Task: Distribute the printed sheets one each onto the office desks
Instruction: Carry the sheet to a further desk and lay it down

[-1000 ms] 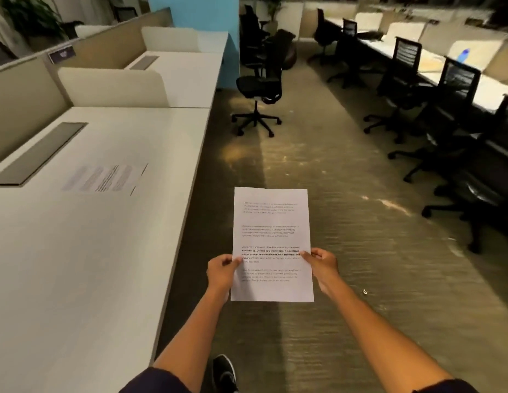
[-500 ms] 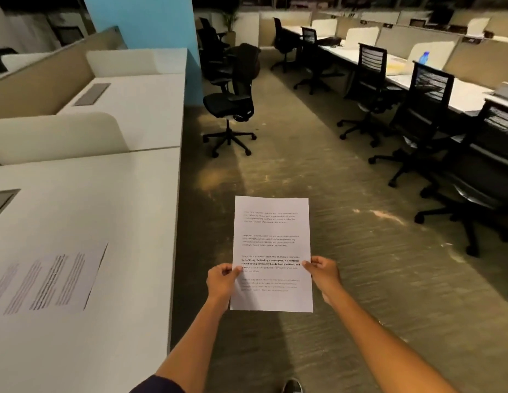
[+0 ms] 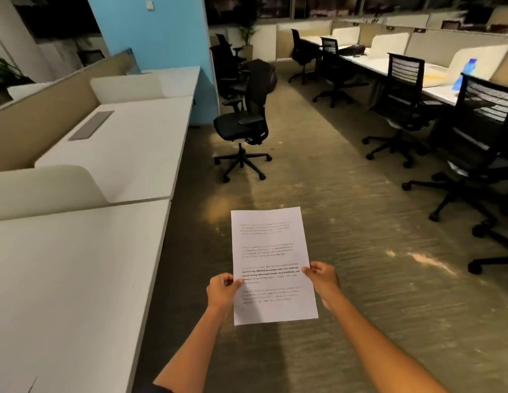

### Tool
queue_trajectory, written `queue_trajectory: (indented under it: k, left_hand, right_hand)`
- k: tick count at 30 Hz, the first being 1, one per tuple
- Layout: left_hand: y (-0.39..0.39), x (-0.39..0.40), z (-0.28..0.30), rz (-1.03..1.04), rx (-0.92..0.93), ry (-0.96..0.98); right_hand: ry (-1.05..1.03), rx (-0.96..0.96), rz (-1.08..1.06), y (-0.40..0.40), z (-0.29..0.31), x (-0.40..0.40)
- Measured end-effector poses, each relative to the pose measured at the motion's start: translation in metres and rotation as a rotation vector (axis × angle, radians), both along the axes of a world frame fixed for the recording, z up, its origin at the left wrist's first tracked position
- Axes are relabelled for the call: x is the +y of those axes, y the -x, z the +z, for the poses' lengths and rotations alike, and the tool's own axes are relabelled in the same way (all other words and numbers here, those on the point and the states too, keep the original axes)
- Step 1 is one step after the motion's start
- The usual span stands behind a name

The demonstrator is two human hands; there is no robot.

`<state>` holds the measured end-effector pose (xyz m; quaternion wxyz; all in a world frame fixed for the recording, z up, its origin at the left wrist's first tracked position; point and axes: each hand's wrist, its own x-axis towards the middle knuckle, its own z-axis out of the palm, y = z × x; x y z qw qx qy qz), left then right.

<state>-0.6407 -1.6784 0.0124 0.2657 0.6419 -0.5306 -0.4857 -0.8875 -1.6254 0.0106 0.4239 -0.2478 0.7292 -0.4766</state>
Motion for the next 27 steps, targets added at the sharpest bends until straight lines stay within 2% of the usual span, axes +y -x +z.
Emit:
queue_trajectory:
  k: [8, 13, 22, 27]
  left_hand:
    - [0.057, -0.127, -0.002, 0.017, -0.006, 0.023]
    - [0.097, -0.226, -0.017, 0.022, 0.007, -0.003]
    - [0.155, -0.466, -0.006, 0.016, 0.075, 0.005]
    - [0.171, -0.574, 0.007, 0.026, 0.120, 0.013]
  right_hand:
    - [-0.029, 0.045, 0.039, 0.062, 0.013, -0.137]
    - [-0.065, 0.043, 0.015, 0.096, -0.003, -0.230]
    - [-0.023, 0.105, 0.033, 0.155, 0.024, -0.464]
    - [0.001, 0.102, 0.008, 0.172, 0.033, -0.573]
